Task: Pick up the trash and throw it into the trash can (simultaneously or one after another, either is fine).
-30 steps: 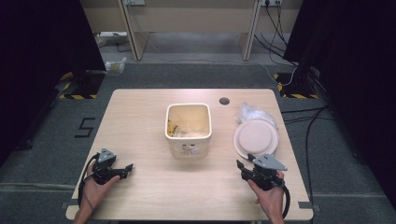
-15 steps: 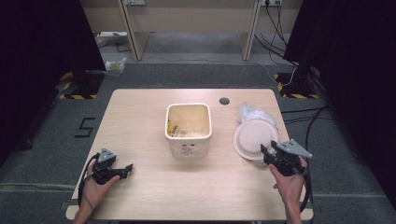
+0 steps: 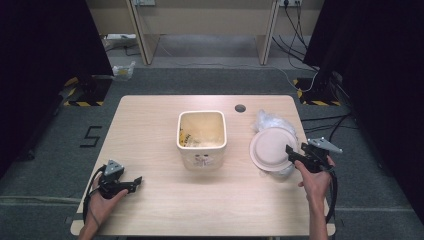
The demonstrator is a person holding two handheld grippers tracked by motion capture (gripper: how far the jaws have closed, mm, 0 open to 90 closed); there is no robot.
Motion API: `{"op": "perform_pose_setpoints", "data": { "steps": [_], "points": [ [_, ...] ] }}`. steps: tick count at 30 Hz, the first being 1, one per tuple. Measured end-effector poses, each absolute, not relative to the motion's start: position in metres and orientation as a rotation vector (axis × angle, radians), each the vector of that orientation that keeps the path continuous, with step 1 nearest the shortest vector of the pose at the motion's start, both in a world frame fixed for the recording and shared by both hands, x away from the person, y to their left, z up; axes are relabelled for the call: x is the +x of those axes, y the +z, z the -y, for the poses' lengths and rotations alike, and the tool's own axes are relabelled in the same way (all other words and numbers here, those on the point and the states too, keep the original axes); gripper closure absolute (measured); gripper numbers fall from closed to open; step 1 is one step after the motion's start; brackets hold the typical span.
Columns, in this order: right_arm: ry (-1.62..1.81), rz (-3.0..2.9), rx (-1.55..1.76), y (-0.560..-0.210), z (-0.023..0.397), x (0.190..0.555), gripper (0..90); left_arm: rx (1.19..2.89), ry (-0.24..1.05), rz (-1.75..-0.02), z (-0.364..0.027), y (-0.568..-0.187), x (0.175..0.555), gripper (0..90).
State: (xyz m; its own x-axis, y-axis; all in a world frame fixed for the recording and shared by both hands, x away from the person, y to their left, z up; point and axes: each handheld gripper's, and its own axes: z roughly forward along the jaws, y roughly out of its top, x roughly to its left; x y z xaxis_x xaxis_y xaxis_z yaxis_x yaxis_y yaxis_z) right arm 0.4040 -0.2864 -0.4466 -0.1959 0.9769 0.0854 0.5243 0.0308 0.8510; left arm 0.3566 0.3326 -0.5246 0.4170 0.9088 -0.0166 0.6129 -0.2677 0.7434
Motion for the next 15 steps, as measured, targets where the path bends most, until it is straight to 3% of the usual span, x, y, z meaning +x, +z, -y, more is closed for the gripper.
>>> {"op": "perform_pose_setpoints", "data": {
  "steps": [1, 5, 11, 13, 15],
  "points": [
    [1.058, -1.779, 1.531, -0.449, 0.286, 0.408, 26.2, 1.990, 0.553, -1.287, -0.333, -0.525, 0.357, 15.1],
    [1.040, -1.795, 1.561, -0.454, 0.286, 0.415, 17.8, 1.990, 0.554, -1.287, -0.333, -0.525, 0.357, 15.1],
    [1.054, -1.812, 1.584, -0.459, 0.285, 0.425, 18.2, 1.990, 0.553, -1.287, -0.333, -0.525, 0.357, 15.1],
    [1.085, -1.822, 1.586, -0.461, 0.287, 0.430, 27.0, 1.990, 0.553, -1.287, -0.333, -0.525, 0.357, 15.0],
    [1.092, -1.824, 1.589, -0.462, 0.287, 0.432, 27.3, 1.990, 0.553, -1.287, -0.333, -0.525, 0.357, 15.0]
  ]
}}
